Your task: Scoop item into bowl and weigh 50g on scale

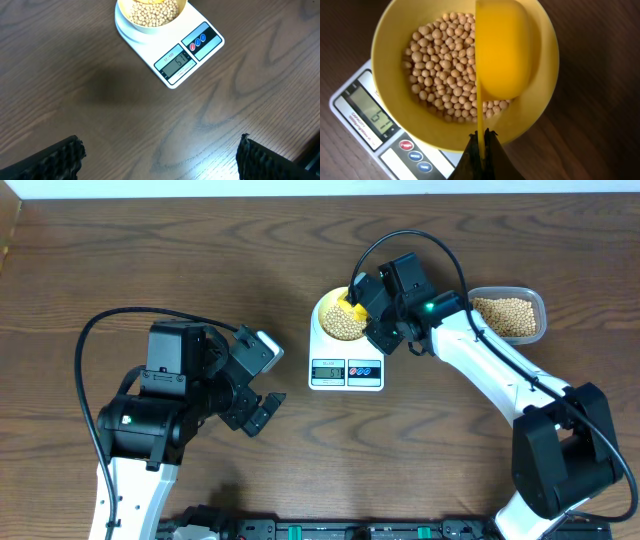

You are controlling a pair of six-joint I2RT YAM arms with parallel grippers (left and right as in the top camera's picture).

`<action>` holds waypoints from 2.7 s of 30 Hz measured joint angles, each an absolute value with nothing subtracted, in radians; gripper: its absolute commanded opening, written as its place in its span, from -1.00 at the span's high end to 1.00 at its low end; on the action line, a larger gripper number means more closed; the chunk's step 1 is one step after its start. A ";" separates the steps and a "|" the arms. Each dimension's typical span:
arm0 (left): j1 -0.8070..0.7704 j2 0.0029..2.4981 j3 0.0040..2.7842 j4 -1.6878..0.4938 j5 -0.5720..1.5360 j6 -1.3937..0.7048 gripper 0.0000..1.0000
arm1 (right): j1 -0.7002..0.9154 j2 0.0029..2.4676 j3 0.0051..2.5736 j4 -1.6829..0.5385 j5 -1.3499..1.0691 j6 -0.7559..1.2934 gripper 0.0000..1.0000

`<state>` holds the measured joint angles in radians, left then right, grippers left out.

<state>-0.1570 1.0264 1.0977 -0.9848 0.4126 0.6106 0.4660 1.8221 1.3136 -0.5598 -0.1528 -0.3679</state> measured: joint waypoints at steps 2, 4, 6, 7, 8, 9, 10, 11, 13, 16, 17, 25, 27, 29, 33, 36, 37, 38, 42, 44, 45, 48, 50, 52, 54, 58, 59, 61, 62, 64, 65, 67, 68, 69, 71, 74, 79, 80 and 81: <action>-0.157 1.026 1.098 -0.984 0.413 0.611 -0.98 | 0.470 1.824 1.314 -0.560 -0.148 -0.377 0.99; -0.157 1.026 1.098 -0.985 0.413 0.611 -0.98 | 0.474 1.824 1.314 -0.560 -0.145 -0.378 0.98; -0.157 1.026 1.098 -0.984 0.413 0.611 -0.98 | 0.483 1.824 1.314 -0.561 -0.144 -0.379 0.98; -0.157 1.026 1.098 -0.985 0.413 0.611 -0.98 | 0.486 1.824 1.314 -0.562 -0.146 -0.381 0.98; -0.157 1.026 1.098 -0.985 0.413 0.611 -0.98 | 0.487 1.824 1.314 -0.564 -0.149 -0.381 0.98; -0.157 1.026 1.098 -0.984 0.413 0.611 -0.98 | 0.489 1.824 1.314 -0.565 -0.154 -0.380 0.99; -0.157 1.026 1.098 -0.985 0.413 0.611 -0.98 | 0.489 1.825 1.314 -0.565 -0.159 -0.379 0.99; -0.157 1.026 1.098 -0.984 0.413 0.611 -0.98 | 0.489 1.825 1.314 -0.565 -0.165 -0.377 0.98; -0.157 1.026 1.098 -0.984 0.413 0.611 -0.98 | 0.488 1.825 1.314 -0.566 -0.179 -0.373 0.98; -0.157 1.026 1.098 -0.984 0.413 0.611 -0.98 | 0.485 1.826 1.328 -0.589 -0.218 -0.364 0.99; -0.157 1.026 1.098 -0.984 0.413 0.611 -0.98 | 0.483 1.826 1.334 -0.598 -0.233 -0.360 0.98; -0.157 1.026 1.098 -0.985 0.413 0.611 -0.98 | 0.464 1.826 1.345 -0.632 -0.296 -0.342 0.98; -0.157 1.026 1.098 -0.985 0.413 0.611 -0.98 | 0.464 1.826 1.345 -0.633 -0.299 -0.340 0.99; -0.157 1.026 1.098 -0.985 0.413 0.611 -0.98 | 0.464 1.826 1.345 -0.632 -0.290 -0.339 0.99; -0.157 1.026 1.098 -0.985 0.413 0.611 -0.98 | 0.464 1.826 1.345 -0.627 -0.226 -0.340 0.98; -0.157 1.026 1.098 -0.985 0.413 0.611 -0.98 | 0.464 1.826 1.345 -0.627 -0.194 -0.340 0.98; -0.157 1.026 1.098 -0.984 0.413 0.611 -0.98 | 0.464 1.826 1.345 -0.627 -0.188 -0.340 0.98; -0.157 1.026 1.098 -0.984 0.413 0.611 -0.98 | 0.464 1.826 1.345 -0.627 -0.183 -0.340 0.98; -0.157 1.026 1.098 -0.985 0.413 0.611 -0.98 | 0.464 1.826 1.346 -0.631 -0.175 -0.340 0.98; -0.157 1.026 1.098 -0.985 0.413 0.611 -0.98 | 0.464 1.826 1.346 -0.632 -0.175 -0.340 0.99; -0.157 1.026 1.098 -0.985 0.413 0.611 -0.98 | 0.465 1.826 1.346 -0.632 -0.175 -0.340 0.98; -0.157 1.026 1.098 -0.985 0.413 0.611 -0.98 | 0.466 1.826 1.346 -0.637 -0.182 -0.340 0.98; -0.157 1.026 1.098 -0.985 0.413 0.611 -0.98 | 0.466 1.826 1.346 -0.646 -0.196 -0.340 0.99; -0.157 1.026 1.098 -0.985 0.413 0.611 -0.98 | 0.466 1.826 1.346 -0.656 -0.214 -0.340 0.98; -0.157 1.026 1.098 -0.985 0.413 0.611 -0.98 | 0.466 1.826 1.346 -0.662 -0.227 -0.340 0.99; -0.157 1.026 1.098 -0.985 0.413 0.611 -0.98 | 0.466 1.826 1.346 -0.669 -0.250 -0.340 0.98; -0.157 1.026 1.098 -0.985 0.413 0.611 -0.98 | 0.466 1.826 1.346 -0.669 -0.258 -0.340 0.98; -0.157 1.026 1.098 -0.985 0.413 0.611 -0.97 | 0.466 1.826 1.346 -0.669 -0.283 -0.339 0.99; -0.157 1.026 1.098 -0.985 0.413 0.611 -0.98 | 0.466 1.826 1.346 -0.669 -0.295 -0.333 0.98; -0.157 1.026 1.098 -0.985 0.413 0.611 -0.98 | 0.466 1.826 1.346 -0.669 -0.313 -0.327 0.98; -0.157 1.026 1.098 -0.985 0.413 0.611 -0.98 | 0.466 1.826 1.346 -0.669 -0.323 -0.324 0.98; -0.157 1.026 1.098 -0.985 0.413 0.611 -0.97 | 0.466 1.826 1.346 -0.669 -0.338 -0.319 0.98; -0.157 1.026 1.098 -0.985 0.413 0.611 -0.98 | 0.465 1.826 1.346 -0.669 -0.345 -0.316 0.98; -0.157 1.026 1.098 -0.985 0.413 0.611 -0.98 | 0.464 1.826 1.346 -0.669 -0.353 -0.313 0.99; -0.157 1.026 1.098 -0.985 0.413 0.611 -0.98 | 0.462 1.826 1.346 -0.669 -0.377 -0.306 0.99; -0.157 1.026 1.098 -0.985 0.413 0.611 -0.98 | 0.451 1.826 1.346 -0.670 -0.421 -0.291 0.99; -0.157 1.026 1.098 -0.985 0.413 0.611 -0.98 | 0.421 1.826 1.346 -0.686 -0.492 -0.262 0.99; -0.157 1.026 1.098 -0.985 0.413 0.611 -0.98 | 0.414 1.826 1.346 -0.688 -0.502 -0.253 0.98; -0.157 1.026 1.098 -0.985 0.413 0.611 -0.98 | 0.409 1.826 1.346 -0.690 -0.509 -0.244 0.99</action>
<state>-0.1570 1.0264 1.0977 -0.9848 0.4126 0.6109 0.4091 1.8259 1.3457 -0.6895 -0.5095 -0.2440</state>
